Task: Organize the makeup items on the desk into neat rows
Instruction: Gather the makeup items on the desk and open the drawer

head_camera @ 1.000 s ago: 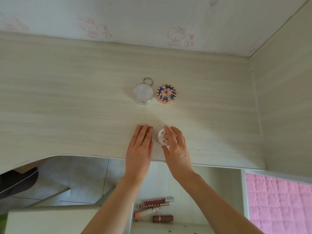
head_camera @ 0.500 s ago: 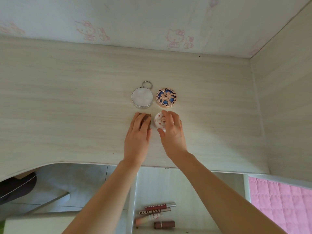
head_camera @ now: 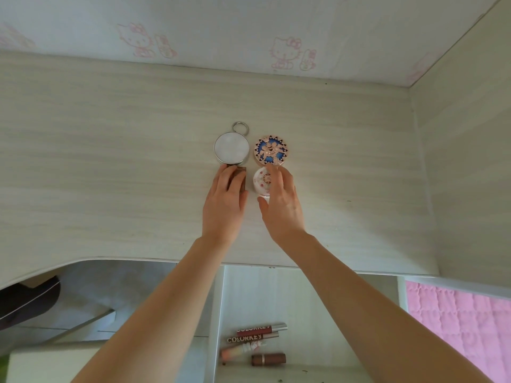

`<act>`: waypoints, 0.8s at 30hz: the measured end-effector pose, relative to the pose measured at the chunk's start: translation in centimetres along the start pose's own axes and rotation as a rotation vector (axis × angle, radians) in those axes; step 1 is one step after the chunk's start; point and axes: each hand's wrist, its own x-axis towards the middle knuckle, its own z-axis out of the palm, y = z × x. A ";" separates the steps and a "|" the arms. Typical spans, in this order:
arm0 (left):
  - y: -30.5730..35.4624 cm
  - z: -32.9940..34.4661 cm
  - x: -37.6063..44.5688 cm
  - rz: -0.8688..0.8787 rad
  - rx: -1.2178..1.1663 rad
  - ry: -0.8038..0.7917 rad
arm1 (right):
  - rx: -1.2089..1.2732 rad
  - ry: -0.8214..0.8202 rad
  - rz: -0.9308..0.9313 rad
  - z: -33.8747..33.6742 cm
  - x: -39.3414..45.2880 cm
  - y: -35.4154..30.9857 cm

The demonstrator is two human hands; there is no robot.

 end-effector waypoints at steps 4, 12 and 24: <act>0.2 -0.5 -0.5 0.006 0.048 -0.007 | 0.026 -0.023 0.025 -0.6 -1.3 0.6; 1.8 -1.5 -5.2 0.038 0.064 0.013 | -0.114 -0.055 -0.008 -2.3 -6.0 3.6; 6.3 -1.9 -19.3 0.190 0.161 -0.070 | -0.176 -0.096 -0.200 -4.8 -19.2 7.7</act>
